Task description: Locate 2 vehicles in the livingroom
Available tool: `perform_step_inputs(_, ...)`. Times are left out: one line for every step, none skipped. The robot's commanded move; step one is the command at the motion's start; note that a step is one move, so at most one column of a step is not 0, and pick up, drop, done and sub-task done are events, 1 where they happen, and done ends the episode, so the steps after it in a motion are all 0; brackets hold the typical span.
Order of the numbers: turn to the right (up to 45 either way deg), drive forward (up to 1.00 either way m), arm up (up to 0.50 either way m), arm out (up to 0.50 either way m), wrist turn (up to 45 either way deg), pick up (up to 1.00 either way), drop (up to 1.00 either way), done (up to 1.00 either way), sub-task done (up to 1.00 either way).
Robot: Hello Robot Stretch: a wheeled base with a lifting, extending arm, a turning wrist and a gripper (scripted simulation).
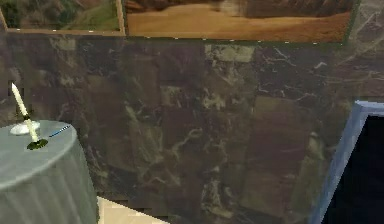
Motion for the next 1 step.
perform_step_inputs(-45.0,0.0,0.0,0.0,0.0,0.0,0.0,0.0,0.0)
